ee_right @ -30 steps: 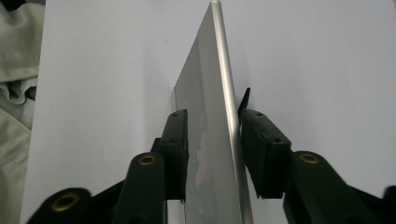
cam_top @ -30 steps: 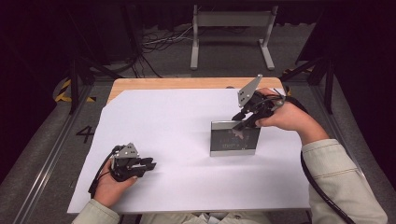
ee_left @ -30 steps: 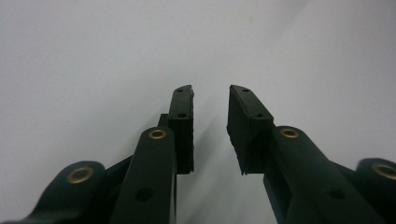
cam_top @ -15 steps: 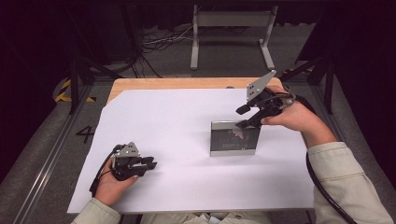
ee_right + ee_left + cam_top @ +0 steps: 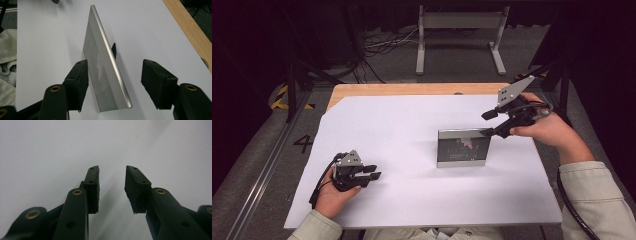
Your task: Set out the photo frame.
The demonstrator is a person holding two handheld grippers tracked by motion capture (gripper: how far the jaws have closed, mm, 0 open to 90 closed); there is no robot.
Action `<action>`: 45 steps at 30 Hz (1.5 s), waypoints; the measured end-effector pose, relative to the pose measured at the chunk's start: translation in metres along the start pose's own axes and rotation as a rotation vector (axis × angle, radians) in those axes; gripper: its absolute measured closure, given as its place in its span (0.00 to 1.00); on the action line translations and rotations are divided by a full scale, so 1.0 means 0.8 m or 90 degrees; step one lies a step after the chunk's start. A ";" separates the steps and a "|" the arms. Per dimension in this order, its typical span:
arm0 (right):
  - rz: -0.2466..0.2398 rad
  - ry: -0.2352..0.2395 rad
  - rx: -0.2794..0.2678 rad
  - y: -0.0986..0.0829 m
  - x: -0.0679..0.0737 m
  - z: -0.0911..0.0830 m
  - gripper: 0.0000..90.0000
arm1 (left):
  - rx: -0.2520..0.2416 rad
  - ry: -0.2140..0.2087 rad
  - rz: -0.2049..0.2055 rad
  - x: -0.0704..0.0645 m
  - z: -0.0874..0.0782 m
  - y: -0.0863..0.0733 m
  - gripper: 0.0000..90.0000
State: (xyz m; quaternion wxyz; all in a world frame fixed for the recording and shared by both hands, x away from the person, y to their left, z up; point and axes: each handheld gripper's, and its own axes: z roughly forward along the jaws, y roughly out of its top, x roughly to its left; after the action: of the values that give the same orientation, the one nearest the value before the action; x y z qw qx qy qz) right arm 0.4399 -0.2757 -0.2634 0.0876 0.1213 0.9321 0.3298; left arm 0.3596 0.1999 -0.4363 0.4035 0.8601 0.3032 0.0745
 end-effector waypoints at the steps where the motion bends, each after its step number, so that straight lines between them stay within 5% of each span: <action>1: 0.005 -0.001 -0.001 -0.003 0.000 -0.002 0.44 | -0.001 -0.001 0.000 0.000 0.000 0.000 0.72; 21: 0.072 -0.053 -0.028 -0.051 -0.002 -0.041 0.42 | -0.015 -0.002 0.001 0.001 -0.002 0.001 0.71; 45: 0.128 -0.064 -0.040 -0.139 -0.001 -0.005 0.36 | -0.014 -0.010 -0.001 0.000 0.000 0.001 0.71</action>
State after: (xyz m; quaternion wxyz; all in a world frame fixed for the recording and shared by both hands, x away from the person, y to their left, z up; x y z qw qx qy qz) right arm 0.4206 -0.3623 -0.3312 0.1040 0.2280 0.8990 0.3592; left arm 0.3601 0.1992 -0.4358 0.4156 0.8559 0.2995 0.0707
